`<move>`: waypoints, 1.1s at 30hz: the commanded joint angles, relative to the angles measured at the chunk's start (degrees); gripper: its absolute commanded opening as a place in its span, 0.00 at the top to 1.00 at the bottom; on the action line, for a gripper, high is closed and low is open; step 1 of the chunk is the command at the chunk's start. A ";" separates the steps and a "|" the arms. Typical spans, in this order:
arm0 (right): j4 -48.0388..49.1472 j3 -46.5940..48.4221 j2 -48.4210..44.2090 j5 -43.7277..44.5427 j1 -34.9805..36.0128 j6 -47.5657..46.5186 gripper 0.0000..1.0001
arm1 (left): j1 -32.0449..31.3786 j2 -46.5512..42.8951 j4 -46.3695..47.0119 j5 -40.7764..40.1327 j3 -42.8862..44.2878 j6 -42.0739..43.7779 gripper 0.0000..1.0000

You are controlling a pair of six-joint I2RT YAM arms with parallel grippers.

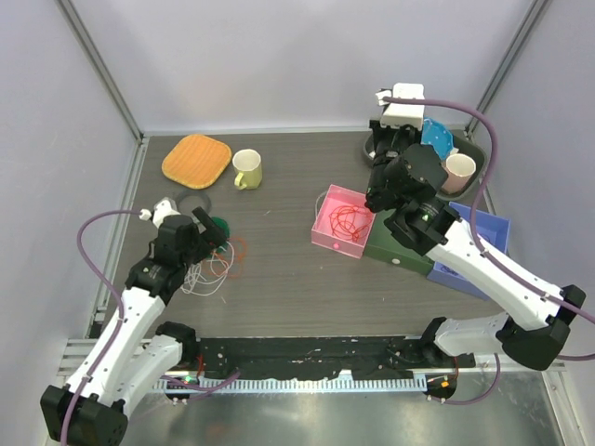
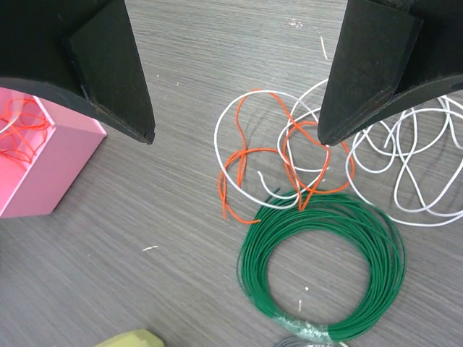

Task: Untangle the cables

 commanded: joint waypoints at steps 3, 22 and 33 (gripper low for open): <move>-1.85 0.80 -2.79 -2.47 -5.97 6.72 0.99 | 0.10 0.66 -0.42 -1.58 -0.97 -0.37 0.00; -6.08 -11.50 -6.92 -8.98 -13.63 21.41 0.99 | 0.19 4.79 2.13 2.02 -1.50 -0.37 0.00; -8.54 -18.18 -6.31 -11.01 -15.48 29.14 0.99 | 0.19 3.74 1.52 1.67 -1.94 -0.02 0.00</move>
